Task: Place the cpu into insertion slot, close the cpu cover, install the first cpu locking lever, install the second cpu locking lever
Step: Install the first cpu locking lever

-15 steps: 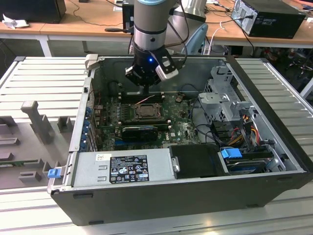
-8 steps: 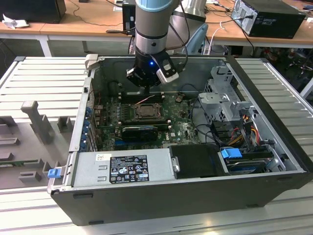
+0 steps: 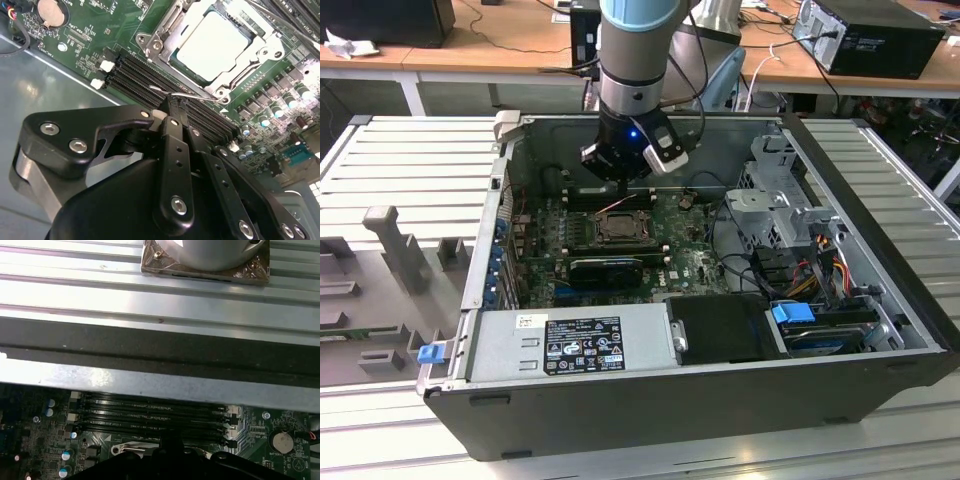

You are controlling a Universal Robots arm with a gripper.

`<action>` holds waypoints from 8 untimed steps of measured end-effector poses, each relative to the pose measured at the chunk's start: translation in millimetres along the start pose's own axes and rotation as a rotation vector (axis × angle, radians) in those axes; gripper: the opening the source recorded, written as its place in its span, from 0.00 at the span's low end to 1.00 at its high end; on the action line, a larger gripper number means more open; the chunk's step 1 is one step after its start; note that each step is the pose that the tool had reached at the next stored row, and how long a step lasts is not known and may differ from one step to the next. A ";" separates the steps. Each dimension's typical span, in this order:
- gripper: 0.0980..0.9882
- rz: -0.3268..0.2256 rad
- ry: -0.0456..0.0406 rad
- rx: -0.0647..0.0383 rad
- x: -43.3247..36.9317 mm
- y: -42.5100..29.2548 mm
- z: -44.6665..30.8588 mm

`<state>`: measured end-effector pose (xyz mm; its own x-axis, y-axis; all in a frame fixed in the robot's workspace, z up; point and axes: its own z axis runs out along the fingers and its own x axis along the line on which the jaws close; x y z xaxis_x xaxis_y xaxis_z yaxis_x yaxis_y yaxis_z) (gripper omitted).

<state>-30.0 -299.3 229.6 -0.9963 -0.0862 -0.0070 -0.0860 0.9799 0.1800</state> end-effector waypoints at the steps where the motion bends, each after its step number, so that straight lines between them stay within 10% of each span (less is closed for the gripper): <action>1: 0.01 0.000 0.0000 0.000 -0.1 -0.3 0.7; 8: 0.01 0.000 0.0000 0.000 -1.0 -1.6 4.4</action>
<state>-28.9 -299.9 225.0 -0.9962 -0.0864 -0.0070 -0.0862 0.9799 0.1800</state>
